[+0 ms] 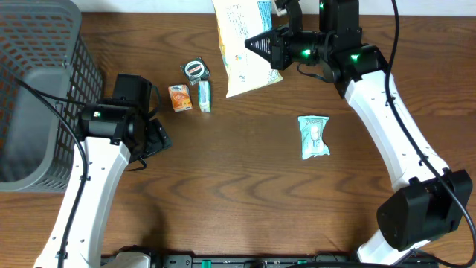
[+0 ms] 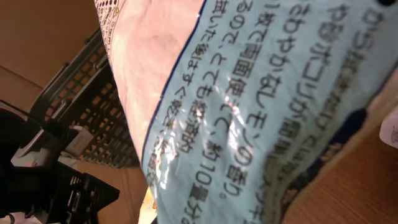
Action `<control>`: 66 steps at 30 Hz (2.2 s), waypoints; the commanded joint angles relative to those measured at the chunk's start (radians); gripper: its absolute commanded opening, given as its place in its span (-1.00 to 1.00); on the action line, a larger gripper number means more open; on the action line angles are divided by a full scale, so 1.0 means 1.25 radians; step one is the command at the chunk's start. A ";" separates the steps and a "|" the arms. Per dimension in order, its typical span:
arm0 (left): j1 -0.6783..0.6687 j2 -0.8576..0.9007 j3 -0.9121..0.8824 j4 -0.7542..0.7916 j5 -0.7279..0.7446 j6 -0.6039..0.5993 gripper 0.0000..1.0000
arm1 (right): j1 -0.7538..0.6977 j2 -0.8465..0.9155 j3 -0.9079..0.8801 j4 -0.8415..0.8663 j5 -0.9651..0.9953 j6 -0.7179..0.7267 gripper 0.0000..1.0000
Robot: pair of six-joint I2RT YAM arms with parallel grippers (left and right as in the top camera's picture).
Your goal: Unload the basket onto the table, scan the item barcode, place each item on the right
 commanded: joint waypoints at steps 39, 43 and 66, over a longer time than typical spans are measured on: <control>0.003 0.001 -0.003 -0.002 -0.008 -0.004 0.95 | 0.031 -0.021 0.005 -0.018 0.047 0.006 -0.98; 0.003 0.001 -0.003 -0.002 -0.008 -0.004 0.95 | 0.041 -0.021 0.005 -0.018 0.056 0.005 -0.98; 0.003 0.001 -0.003 -0.002 -0.008 -0.004 0.95 | 0.047 -0.021 0.005 -0.021 0.079 0.006 -0.98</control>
